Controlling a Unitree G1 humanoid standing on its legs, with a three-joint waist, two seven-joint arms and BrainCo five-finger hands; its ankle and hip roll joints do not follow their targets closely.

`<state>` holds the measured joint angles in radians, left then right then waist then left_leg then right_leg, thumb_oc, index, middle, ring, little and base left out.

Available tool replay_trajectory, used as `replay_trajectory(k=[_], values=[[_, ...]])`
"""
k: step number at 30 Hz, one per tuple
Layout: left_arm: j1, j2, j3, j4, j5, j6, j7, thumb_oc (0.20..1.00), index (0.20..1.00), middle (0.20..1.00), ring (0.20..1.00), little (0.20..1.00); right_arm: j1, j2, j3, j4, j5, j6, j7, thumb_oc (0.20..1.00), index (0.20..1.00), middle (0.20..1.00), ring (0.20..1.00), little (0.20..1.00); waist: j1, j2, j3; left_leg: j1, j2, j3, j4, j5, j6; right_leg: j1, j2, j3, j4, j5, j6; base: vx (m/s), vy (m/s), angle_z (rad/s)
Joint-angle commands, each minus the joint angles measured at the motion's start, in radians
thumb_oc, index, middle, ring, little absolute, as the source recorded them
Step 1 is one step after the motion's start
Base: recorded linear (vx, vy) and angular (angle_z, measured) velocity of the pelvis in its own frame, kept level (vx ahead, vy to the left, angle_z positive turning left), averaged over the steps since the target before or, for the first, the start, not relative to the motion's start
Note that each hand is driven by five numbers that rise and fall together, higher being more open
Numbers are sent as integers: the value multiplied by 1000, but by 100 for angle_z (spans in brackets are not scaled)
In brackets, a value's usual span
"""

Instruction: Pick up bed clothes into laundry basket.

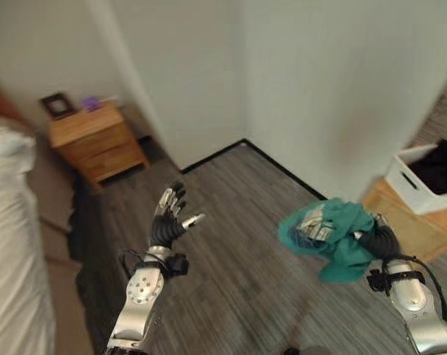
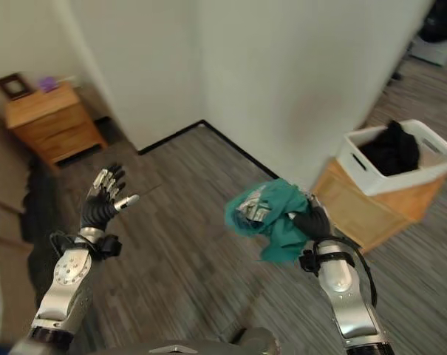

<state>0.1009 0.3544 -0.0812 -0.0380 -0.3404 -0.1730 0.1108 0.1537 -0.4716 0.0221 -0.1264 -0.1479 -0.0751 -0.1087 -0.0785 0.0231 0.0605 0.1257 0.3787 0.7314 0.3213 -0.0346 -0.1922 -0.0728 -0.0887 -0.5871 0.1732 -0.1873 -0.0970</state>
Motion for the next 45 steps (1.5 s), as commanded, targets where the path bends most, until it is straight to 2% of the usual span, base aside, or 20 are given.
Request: replay_trajectory(k=[1, 3, 6, 9, 13, 17, 19, 21, 22, 23, 25, 28, 30, 31, 32, 35, 39, 42, 43, 45], values=[[-37, 3, 23, -85, -10, -74, 26, 1000, 1000, 1000, 1000, 1000, -115, -41, 18, -91, -19, -101, -5, 200, 200, 200, 200, 200, 53, -15, 79, -53, -74, -271, -189, 103, 23, 105, -126, 48, -219, 187, 207, 228, -114, -180], [-29, -15, 0, -65, -15, -81, 27, 1000, 1000, 1000, 1000, 1000, -123, -46, 32, -86, -33, -109, -2, 200, 200, 200, 200, 200, 69, -16, 88, -55, -141, -430, -175, 30, 54, 85, -86, 162, -206, 161, 196, 195, -56, -167], [-47, -24, -35, -58, -19, -83, 33, 1000, 1000, 1000, 1000, 1000, -134, -53, 37, -74, -46, -107, -19, 200, 200, 200, 200, 200, 92, -32, 103, -130, -188, -569, -93, 42, 70, 86, -60, 258, -214, 163, 178, 205, -43, -194], [-67, -34, -68, -54, -25, -74, 42, 1000, 1000, 1000, 1000, 1000, -115, -55, 18, -87, -58, -99, -42, 200, 200, 200, 200, 200, 104, -52, 130, -237, -219, -616, -77, 1, 73, 122, -59, 319, -234, 152, 192, 227, 20, -96], [-125, -36, -128, -21, -15, -74, 74, 1000, 1000, 1000, 1000, 1000, -118, -71, 10, -76, -111, -83, -88, 200, 200, 200, 200, 200, 133, -25, 130, -276, -242, -744, -350, 130, 53, 165, -35, 433, -256, 126, 219, 339, 169, -57], [-145, -24, -183, -2, -1, -57, 74, 1000, 1000, 1000, 1000, 1000, -131, -106, -11, -55, -215, -52, -131, 200, 200, 200, 200, 200, 138, 4, 93, -256, -266, -757, -406, 130, 79, 198, -59, 487, -173, 87, 244, 457, 284, -93], [-160, 5, -196, -1, 4, -49, 74, 1000, 1000, 1000, 1000, 1000, -160, -119, -16, -31, -266, -29, -158, 200, 200, 200, 200, 200, 144, 3, 107, -209, -272, -708, -406, 118, 116, 100, -81, 497, 79, 132, 279, 322, 257, -83], [-173, 44, -208, -10, 20, -33, 65, 1000, 1000, 1000, 1000, 1000, -199, -135, -27, -4, -310, -10, -198, 200, 200, 200, 200, 200, 147, 56, 134, -154, -230, -643, -403, 88, 149, -13, -158, 380, 435, 199, 338, 239, 276, -103], [-171, 63, -216, -26, 22, -34, 64, 1000, 1000, 1000, 1000, 1000, -210, -135, -33, -4, -318, 0, -210, 200, 200, 200, 200, 200, 135, 97, 145, -140, -201, -641, -405, 86, 165, -79, -175, 374, 683, 165, 327, 119, 210, -106], [-172, 62, -215, -27, 22, -33, 64, 1000, 1000, 1000, 1000, 1000, -212, -136, -33, -4, -318, 0, -210, 200, 200, 200, 200, 200, 137, 94, 144, -145, -203, -639, -405, 89, 164, -91, -178, 378, 695, 163, 324, 75, 250, -87], [-177, 59, -218, -38, 37, -28, 79, 1000, 1000, 1000, 1000, 1000, -199, -137, -69, 2, -320, 10, -239, 200, 200, 200, 200, 200, 109, 128, 167, -122, -205, -635, -402, 103, 195, -206, -69, 374, 1105, 80, 298, 131, 244, -18], [-166, 59, -210, -53, 29, -28, 78, 1000, 1000, 1000, 1000, 1000, -200, -148, -118, 39, -292, 20, -261, 200, 200, 200, 200, 200, 115, 133, 172, -106, -217, -618, -405, 95, 204, -276, -81, 300, 1198, 81, 285, 164, 77, 4], [-168, 62, -216, -53, -3, -25, 61, 1000, 1000, 1000, 1000, 1000, -214, -169, -123, 59, -281, 34, -245, 200, 200, 200, 200, 200, 112, 102, 183, -67, -236, -598, -409, 52, 191, -340, -175, 269, 1089, 75, 274, 252, -79, 16], [-178, 59, -222, -41, -15, -23, 50, 1000, 1000, 1000, 1000, 1000, -235, -191, -110, 98, -272, 53, -223, 200, 200, 200, 200, 200, 96, 63, 189, -42, -259, -588, -409, 30, 172, -309, -152, 224, 751, 121, 291, 242, -148, 3], [-179, 60, -221, -41, -15, -23, 50, 1000, 1000, 1000, 1000, 1000, -237, -190, -109, 100, -272, 53, -223, 200, 200, 200, 200, 200, 94, 73, 192, -42, -247, -591, -409, 34, 170, -297, -140, 213, 732, 131, 287, 297, -239, -10], [-151, 65, -205, -39, -15, -9, 13, 1000, 1000, 1000, 1000, 1000, -255, -213, -92, 141, -277, 66, -202, 200, 200, 200, 200, 200, 117, 21, 167, 6, -251, -547, -409, -26, 131, -145, -133, 113, 157, 156, 264, 282, -295, -3], [-98, 52, -170, -34, -20, -11, -9, 1000, 1000, 1000, 1000, 1000, -327, -239, -44, 206, -307, 92, -190, 200, 200, 200, 200, 200, 176, -5, 96, 90, -215, -478, -376, -74, 88, 8, -103, 103, -152, 224, 263, 374, -279, -67], [-87, 46, -160, -35, -27, -13, -12, 1000, 1000, 1000, 1000, 1000, -343, -243, -30, 205, -306, 90, -189, 200, 200, 200, 200, 200, 184, -3, 91, 86, -194, -463, -307, -63, 73, 35, -84, 101, -177, 229, 252, 199, -159, -52], [-86, 41, -159, -38, -38, -10, -17, 1000, 1000, 1000, 1000, 1000, -359, -243, -20, 204, -306, 91, -184, 200, 200, 200, 200, 200, 185, 0, 92, 72, -177, -463, -229, -50, 66, 61, -64, 106, -201, 223, 238, 154, -298, -83], [-84, 22, -157, -36, -61, -6, -7, 1000, 1000, 1000, 1000, 1000, -423, -273, 14, 187, -312, 92, -182, 200, 200, 200, 200, 200, 221, -1, 143, -103, -148, -556, 148, 95, 49, 136, -30, 115, -257, 206, 162, 117, -385, -63]])
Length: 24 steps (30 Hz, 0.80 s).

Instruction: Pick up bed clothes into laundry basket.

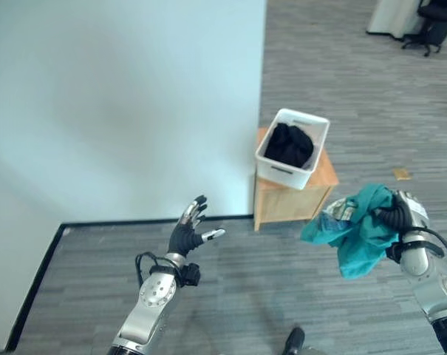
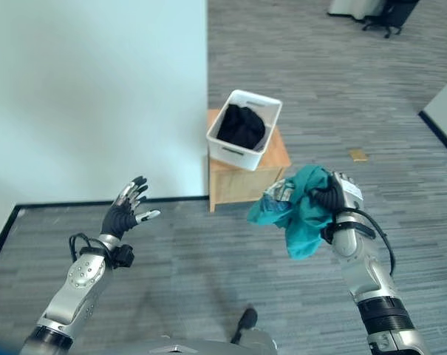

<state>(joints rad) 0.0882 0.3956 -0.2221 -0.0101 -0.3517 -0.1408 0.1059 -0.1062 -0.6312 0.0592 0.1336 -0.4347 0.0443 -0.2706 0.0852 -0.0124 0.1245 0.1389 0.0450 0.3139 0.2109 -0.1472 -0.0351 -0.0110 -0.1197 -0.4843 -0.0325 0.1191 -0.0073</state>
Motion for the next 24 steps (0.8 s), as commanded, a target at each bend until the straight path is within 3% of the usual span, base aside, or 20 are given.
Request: replay_trajectory(k=[1, 2, 4, 5, 6, 7, 8, 9, 10, 11, 12, 13, 14, 15, 16, 17, 18, 20, 22, 24], values=[[-71, -24, -17, -67, -53, -42, -1, 1000, 1000, 1000, 1000, 1000, -171, -124, -26, -70, -24, -25, -21, 200, 200, 200, 200, 200, 62, 27, 86, -155, 183, -158, 317, 216, -108, 90, 0, 13, -55, -117, 65, 120, -272, -66], [-64, -27, -16, -68, -70, -44, 3, 1000, 1000, 1000, 1000, 1000, -204, -158, -17, -39, -28, -12, -28, 200, 200, 200, 200, 200, 81, 13, 109, -263, 167, -180, 368, 183, -101, 106, -14, 27, -55, -138, 68, 147, -158, -65], [-64, -27, -15, -68, -70, -44, 3, 1000, 1000, 1000, 1000, 1000, -207, -158, -15, -37, -27, -13, -29, 200, 200, 200, 200, 200, 80, 13, 106, -268, 168, -180, 372, 180, -100, 104, -14, 27, -55, -138, 68, 88, -47, -48], [-59, -30, -14, -69, -79, -44, 1, 1000, 1000, 1000, 1000, 1000, -222, -175, -13, -24, -28, -7, -27, 200, 200, 200, 200, 200, 87, 11, 110, -300, 142, -183, 333, 162, -94, 107, -18, 44, -55, -142, 76, 223, 24, -51], [-51, -33, -20, -69, -85, -47, -8, 1000, 1000, 1000, 1000, 1000, -261, -201, 8, 28, -24, -3, -31, 200, 200, 200, 200, 200, 102, 9, 101, -305, 97, -170, 180, 135, -76, 110, -22, 63, -55, -148, 94, 439, 98, -51], [-45, -32, -32, -61, -89, -52, -18, 1000, 1000, 1000, 1000, 1000, -306, -225, 41, 104, -21, 0, -36, 200, 200, 200, 200, 200, 115, 28, 76, -277, 64, -151, -84, 186, -77, 127, -12, 61, -55, -160, 116, 617, 144, -13], [-45, -25, -41, -56, -91, -59, -24, 1000, 1000, 1000, 1000, 1000, -369, -254, 79, 175, -19, 9, -31, 200, 200, 200, 200, 200, 135, 44, 57, -308, 54, -132, -206, 274, -88, 166, 12, 58, -55, -193, 118, 599, 114, 7], [-45, -19, -45, -57, -92, -61, -24, 1000, 1000, 1000, 1000, 1000, -400, -268, 99, 200, -19, 13, -31, 200, 200, 200, 200, 200, 141, 46, 48, -312, 49, -130, -234, 285, -99, 189, 20, 62, -55, -215, 121, 549, 100, 29], [-38, -15, -47, -63, -106, -60, -28, 1000, 1000, 1000, 1000, 1000, -430, -268, 136, 254, -37, 26, -27, 200, 200, 200, 200, 200, 148, 56, 28, -281, 50, -97, -275, 291, -76, 213, 29, 41, -55, -216, 128, 464, 77, 11], [-34, -15, -50, -64, -110, -57, -21, 1000, 1000, 1000, 1000, 1000, -450, -271, 151, 279, -61, 37, -26, 200, 200, 200, 200, 200, 157, 48, 14, -262, 35, -109, -277, 289, -61, 234, 28, 41, -49, -214, 126, 453, 116, -4], [-32, -7, -53, -64, -114, -56, -25, 1000, 1000, 1000, 1000, 1000, -466, -276, 168, 337, -74, 38, -39, 200, 200, 200, 200, 200, 168, 38, 5, -240, 18, -119, -287, 274, -45, 235, 15, 35, 19, -233, 131, 472, 127, -37], [-31, 10, -68, -71, -117, -53, -26, 1000, 1000, 1000, 1000, 1000, -530, -281, 187, 359, -82, 57, -42, 200, 200, 200, 200, 200, 159, 34, 9, -186, 9, -123, -298, 242, -22, 184, -29, 30, 212, -211, 168, 317, 116, -39], [-32, 9, -67, -71, -117, -53, -26, 1000, 1000, 1000, 1000, 1000, -534, -280, 191, 361, -82, 57, -43, 200, 200, 200, 200, 200, 158, 33, 10, -185, 6, -122, -298, 241, -20, 180, -34, 31, 222, -216, 170, 291, 181, -15], [-48, 21, -65, -69, -105, -56, -7, 1000, 1000, 1000, 1000, 1000, -574, -289, 191, 328, -93, 65, -33, 200, 200, 200, 200, 200, 112, 51, 39, -138, 12, -145, -298, 217, 3, 38, -74, 94, 474, -134, 216, 94, 111, -4], [-50, 20, -64, -68, -105, -56, -7, 1000, 1000, 1000, 1000, 1000, -576, -290, 192, 327, -93, 66, -32, 200, 200, 200, 200, 200, 113, 52, 37, -143, 13, -143, -298, 220, 4, 30, -74, 96, 477, -131, 215, 115, 133, 12], [-66, 22, -67, -59, -101, -59, 3, 1000, 1000, 1000, 1000, 1000, -603, -291, 196, 334, -92, 69, -40, 200, 200, 200, 200, 200, 98, 64, 49, -133, 23, -148, -298, 217, 6, -41, -75, 136, 556, -117, 220, 92, -42, 52], [-85, 27, -67, -60, -108, -73, 17, 1000, 1000, 1000, 1000, 1000, -647, -317, 202, 338, -79, 76, -57, 200, 200, 200, 200, 200, 90, 65, 58, -128, 24, -172, -298, 213, -6, -61, -72, 168, 460, -171, 194, 120, -111, 80], [-90, 28, -70, -62, -106, -71, 7, 1000, 1000, 1000, 1000, 1000, -666, -353, 204, 345, -60, 83, -71, 200, 200, 200, 200, 200, 85, 70, 59, -131, 33, -208, -298, 208, -22, -54, -59, 204, 263, -177, 166, 120, -245, 88], [-85, 49, -71, -37, -100, -81, -4, 1000, 1000, 1000, 1000, 1000, -700, -414, 216, 365, -72, 92, -52, 200, 200, 200, 200, 200, 86, 47, 49, -119, 27, -228, -298, 185, -36, -5, -76, 219, 110, -149, 176, 152, -218, 68], [-52, 42, -51, -57, -94, -65, -9, 1000, 1000, 1000, 1000, 1000, -720, -387, 217, 371, -47, 90, -64, 200, 200, 200, 200, 200, 107, 24, 27, -108, 33, -217, -298, 179, -40, 37, -100, 176, 51, -85, 185, 193, -177, 84]])
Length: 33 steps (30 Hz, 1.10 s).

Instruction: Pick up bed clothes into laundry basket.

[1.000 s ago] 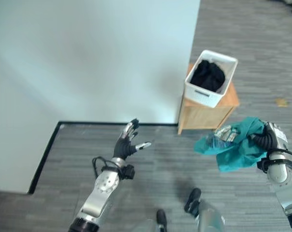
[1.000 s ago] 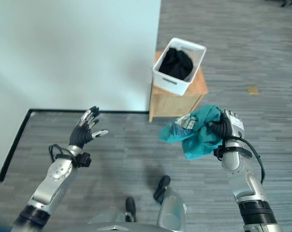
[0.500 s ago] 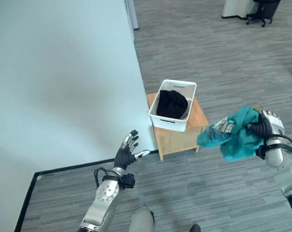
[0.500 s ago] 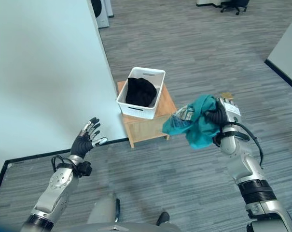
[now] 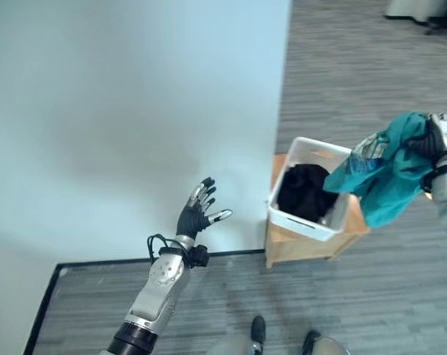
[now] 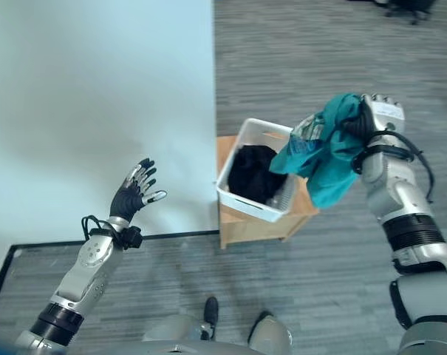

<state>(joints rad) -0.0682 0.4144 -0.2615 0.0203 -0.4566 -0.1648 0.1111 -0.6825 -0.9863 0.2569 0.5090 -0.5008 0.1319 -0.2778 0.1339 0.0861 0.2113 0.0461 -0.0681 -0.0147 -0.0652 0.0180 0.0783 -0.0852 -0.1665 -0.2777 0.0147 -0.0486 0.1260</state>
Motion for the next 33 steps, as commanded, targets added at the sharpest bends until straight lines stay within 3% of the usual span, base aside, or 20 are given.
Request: replay_trajectory(k=[1, 5, 14, 22, 24, 32, 33], values=[[123, 5, 15, -79, 4, -37, -13, 1000, 1000, 1000, 1000, 1000, -131, -12, 18, -29, 13, -8, -56, 200, 200, 200, 200, 200, 62, -84, -86, -9, 158, 126, -22, 10, -162, 142, -47, -41, -44, 96, 53, 221, -167, 55], [160, -17, 38, -79, -13, -35, -12, 1000, 1000, 1000, 1000, 1000, -116, 29, 19, -57, 11, -15, -47, 200, 200, 200, 200, 200, 72, -87, -115, -7, 182, 121, -22, 19, -185, 195, -32, -78, -102, 100, 48, 126, -94, 35], [200, -44, 47, -81, -34, -28, -11, 1000, 1000, 1000, 1000, 1000, -66, 124, 48, -19, -6, -22, -28, 200, 200, 200, 200, 200, 109, -82, -120, -29, 211, 87, -22, 43, -223, 225, -12, -143, -102, 61, 35, 52, -46, 7], [189, -42, 33, -56, -92, -32, -18, 1000, 1000, 1000, 1000, 1000, -25, 218, 95, 137, 23, -25, -31, 200, 200, 200, 200, 200, 152, -81, -69, -135, 229, 26, -22, 86, -246, 168, 12, -193, -102, 49, 23, -20, -25, 25], [182, -32, 23, -47, -119, -34, -27, 1000, 1000, 1000, 1000, 1000, -58, 214, 123, 197, 35, -23, -30, 200, 200, 200, 200, 200, 170, -88, -30, -206, 246, 5, -22, 105, -264, 109, 23, -210, -102, 49, 21, -127, -42, 24], [134, -24, -13, -17, -135, -37, -40, 1000, 1000, 1000, 1000, 1000, -156, 187, 158, 382, 97, -25, -55, 200, 200, 200, 200, 200, 188, -101, 14, -343, 252, -35, -22, 139, -287, 22, 36, -255, -102, 46, 19, -57, -29, 24], [130, -23, -19, -16, -138, -36, -44, 1000, 1000, 1000, 1000, 1000, -164, 187, 166, 411, 104, -26, -52, 354, 354, 354, 354, 354, 190, -101, 16, -351, 250, -37, -22, 140, -287, 17, 37, -257, -102, 46, 19, 74, -53, 31]])
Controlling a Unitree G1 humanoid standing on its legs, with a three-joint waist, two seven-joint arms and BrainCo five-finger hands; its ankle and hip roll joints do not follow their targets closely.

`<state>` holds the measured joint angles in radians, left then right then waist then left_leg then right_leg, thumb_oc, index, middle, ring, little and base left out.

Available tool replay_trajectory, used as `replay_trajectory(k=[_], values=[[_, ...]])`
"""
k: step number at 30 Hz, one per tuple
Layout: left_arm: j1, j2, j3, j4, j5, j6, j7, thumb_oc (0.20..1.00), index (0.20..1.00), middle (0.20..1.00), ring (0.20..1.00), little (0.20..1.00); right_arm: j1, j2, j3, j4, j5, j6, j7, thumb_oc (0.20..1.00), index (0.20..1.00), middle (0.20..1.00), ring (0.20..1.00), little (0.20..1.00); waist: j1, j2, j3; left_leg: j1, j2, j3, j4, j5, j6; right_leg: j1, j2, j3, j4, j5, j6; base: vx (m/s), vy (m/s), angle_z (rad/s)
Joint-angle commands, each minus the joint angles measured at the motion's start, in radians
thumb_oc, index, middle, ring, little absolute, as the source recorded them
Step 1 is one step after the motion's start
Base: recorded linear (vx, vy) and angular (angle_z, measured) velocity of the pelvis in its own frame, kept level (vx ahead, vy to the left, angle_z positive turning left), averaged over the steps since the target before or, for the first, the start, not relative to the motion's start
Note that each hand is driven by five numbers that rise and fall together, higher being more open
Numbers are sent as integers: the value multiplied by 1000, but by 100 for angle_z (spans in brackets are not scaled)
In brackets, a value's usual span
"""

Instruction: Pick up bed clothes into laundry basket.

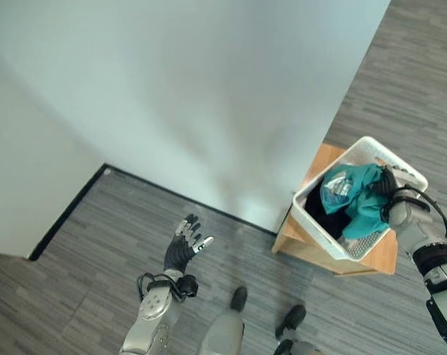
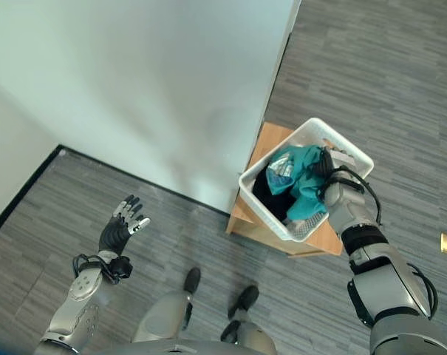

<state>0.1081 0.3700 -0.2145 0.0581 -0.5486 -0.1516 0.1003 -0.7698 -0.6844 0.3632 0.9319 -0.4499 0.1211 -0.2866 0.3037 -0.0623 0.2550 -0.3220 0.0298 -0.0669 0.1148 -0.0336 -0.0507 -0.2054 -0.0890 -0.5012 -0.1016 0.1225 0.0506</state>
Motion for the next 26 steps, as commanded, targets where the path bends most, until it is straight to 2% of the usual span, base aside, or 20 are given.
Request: replay_trajectory(k=[1, 2, 3, 4, 6, 7, 8, 10, 11, 13, 14, 17, 23, 26], values=[[-51, 25, -70, -54, -43, -48, -40, 1000, 1000, 1000, 1000, 1000, -80, -112, 66, 14, 63, -15, -34, 1000, 1000, 1000, 1000, 1000, 18, 47, -32, 16, 156, 13, -202, 168, -167, 137, -36, -23, 14, -150, 100, -5, 5, 26], [-51, 26, -71, -55, -43, -48, -40, 1000, 1000, 1000, 1000, 1000, -81, -112, 66, 15, 63, -15, -34, 1000, 1000, 1000, 1000, 1000, 20, 50, -28, 6, 150, 17, -202, 192, -158, 127, -41, -37, 14, -127, 95, 76, -41, 21], [-51, 25, -70, -54, -43, -48, -40, 1000, 1000, 1000, 1000, 1000, -81, -111, 67, 15, 63, -15, -34, 1000, 1000, 1000, 1000, 1000, 17, 47, -33, 15, 156, 13, -202, 168, -167, 136, -36, -23, 14, -150, 100, -73, 82, 1], [-56, 29, -66, -53, -35, -48, -38, 1000, 1000, 1000, 1000, 1000, -67, -103, 58, -15, 82, -19, -33, 1000, 1000, 1000, 1000, 1000, 14, 53, -31, 10, 146, 23, -202, 188, -153, 127, -45, -28, 14, -126, 96, 16, 63, -1], [-64, 23, -50, -50, -23, -48, -24, 1000, 1000, 1000, 1000, 1000, -11, -66, 9, -132, 145, -38, -40, 1000, 1000, 1000, 1000, 1000, 1, 59, -34, 28, 144, 36, -202, 181, -146, 134, -49, -12, 14, -126, 98, -8, 127, -7], [-79, 6, -34, -36, -3, -43, -4, 1000, 1000, 1000, 1000, 1000, 130, 10, -86, -322, 193, -58, -53, 1000, 1000, 1000, 1000, 1000, -22, 67, -43, 58, 143, 52, -202, 167, -135, 152, -57, 12, 14, -126, 99, 44, 89, -17], [-78, 8, -37, -36, -2, -43, -4, 1000, 1000, 1000, 1000, 1000, 139, 10, -92, -329, 191, -54, -52, 1000, 1000, 1000, 1000, 1000, -18, 65, -43, 61, 143, 54, -202, 166, -135, 154, -57, 13, 14, -126, 99, 85, 80, -24], [-88, -14, -17, -19, 18, -39, 11, 1000, 1000, 1000, 1000, 1000, 339, 83, -201, -539, 217, -92, -45, 1000, 1000, 1000, 1000, 1000, -48, 75, -66, 121, 137, 74, -202, 144, -119, 195, -70, 33, 14, -128, 102, 113, 45, -35], [-87, -13, -20, -19, 18, -39, 11, 1000, 1000, 1000, 1000, 1000, 346, 83, -205, -544, 216, -90, -43, 1000, 1000, 1000, 1000, 1000, -45, 74, -66, 124, 136, 75, -202, 143, -119, 197, -70, 34, 14, -128, 102, 118, 37, -37], [-86, -20, -15, -20, 46, -35, 11, 1000, 1000, 1000, 1000, 1000, 466, 133, -271, -666, 261, -128, -28, 1000, 1000, 1000, 1000, 1000, -73, 79, -81, 162, 129, 87, -202, 135, -108, 222, -83, 46, 14, -124, 105, 72, 30, -28], [-86, -19, -16, -20, 46, -35, 11, 1000, 1000, 1000, 1000, 1000, 467, 133, -272, -667, 261, -127, -27, 1000, 1000, 1000, 1000, 1000, -72, 79, -82, 161, 129, 87, -202, 135, -108, 221, -83, 46, 14, -124, 106, 83, 23, -23], [-80, -26, -22, -28, 90, -26, 8, 1000, 1000, 1000, 1000, 1000, 680, 194, -318, -850, 273, -166, 49, 1000, 1000, 1000, 1000, 1000, -119, 84, -104, 215, 122, 111, -202, 119, -98, 252, -97, 66, 14, -127, 111, 100, -5, -16], [-67, -29, -20, -33, 135, -40, 24, 1000, 1000, 1000, 1000, 1000, 892, 226, -332, -950, 270, -202, 124, 1000, 1000, 1000, 1000, 1000, -182, 99, -128, 280, 120, 151, -202, 98, -87, 274, -107, 107, 14, -120, 118, 45, 8, -28], [-56, -28, -20, -28, 143, -42, 21, 1000, 1000, 1000, 1000, 1000, 924, 217, -334, -958, 270, -214, 138, 1000, 1000, 1000, 1000, 1000, -189, 101, -131, 291, 120, 158, -202, 96, -85, 280, -109, 113, 14, -119, 119, 23, -7, -25]])
